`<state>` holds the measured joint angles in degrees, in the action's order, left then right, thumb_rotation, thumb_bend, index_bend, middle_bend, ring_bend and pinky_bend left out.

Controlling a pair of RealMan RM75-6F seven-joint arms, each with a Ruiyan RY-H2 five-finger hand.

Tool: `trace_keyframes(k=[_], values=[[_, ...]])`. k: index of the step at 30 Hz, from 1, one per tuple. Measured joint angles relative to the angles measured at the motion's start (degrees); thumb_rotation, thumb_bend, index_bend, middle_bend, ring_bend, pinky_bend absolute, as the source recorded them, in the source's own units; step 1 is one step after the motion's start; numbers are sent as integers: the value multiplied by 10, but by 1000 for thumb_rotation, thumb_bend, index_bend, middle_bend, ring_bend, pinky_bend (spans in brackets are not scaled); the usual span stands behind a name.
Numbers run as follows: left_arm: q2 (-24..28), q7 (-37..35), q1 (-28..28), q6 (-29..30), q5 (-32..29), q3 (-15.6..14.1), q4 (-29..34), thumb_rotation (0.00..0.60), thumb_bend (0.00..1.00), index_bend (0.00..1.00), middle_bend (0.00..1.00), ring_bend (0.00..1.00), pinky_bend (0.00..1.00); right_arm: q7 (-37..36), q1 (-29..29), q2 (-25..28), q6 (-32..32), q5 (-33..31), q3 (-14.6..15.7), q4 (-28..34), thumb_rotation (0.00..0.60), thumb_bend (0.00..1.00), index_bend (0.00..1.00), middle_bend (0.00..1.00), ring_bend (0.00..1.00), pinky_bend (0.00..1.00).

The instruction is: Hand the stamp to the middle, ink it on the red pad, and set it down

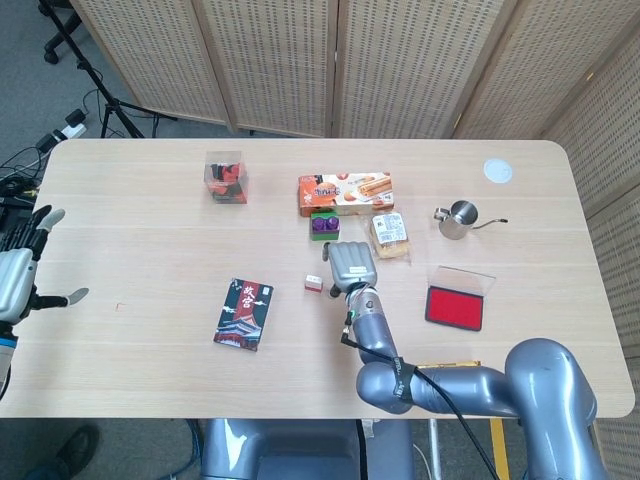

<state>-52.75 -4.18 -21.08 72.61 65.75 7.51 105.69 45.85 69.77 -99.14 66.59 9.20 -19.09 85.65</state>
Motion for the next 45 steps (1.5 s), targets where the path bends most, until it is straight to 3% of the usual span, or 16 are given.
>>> trace_keyframes(k=[11,45], values=[[5,-12,4,-15,1,7,-1,600,0,0,0,0,0,-2,2,-61,12,-13,-31,-57,600,311,404,959,1000,1000],[15,-25,14,-38,-3,24,-3,600,1,0,0,0,0,28,-4,-138,-2,7,-73,-133,600,388,444,960,1000,1000]])
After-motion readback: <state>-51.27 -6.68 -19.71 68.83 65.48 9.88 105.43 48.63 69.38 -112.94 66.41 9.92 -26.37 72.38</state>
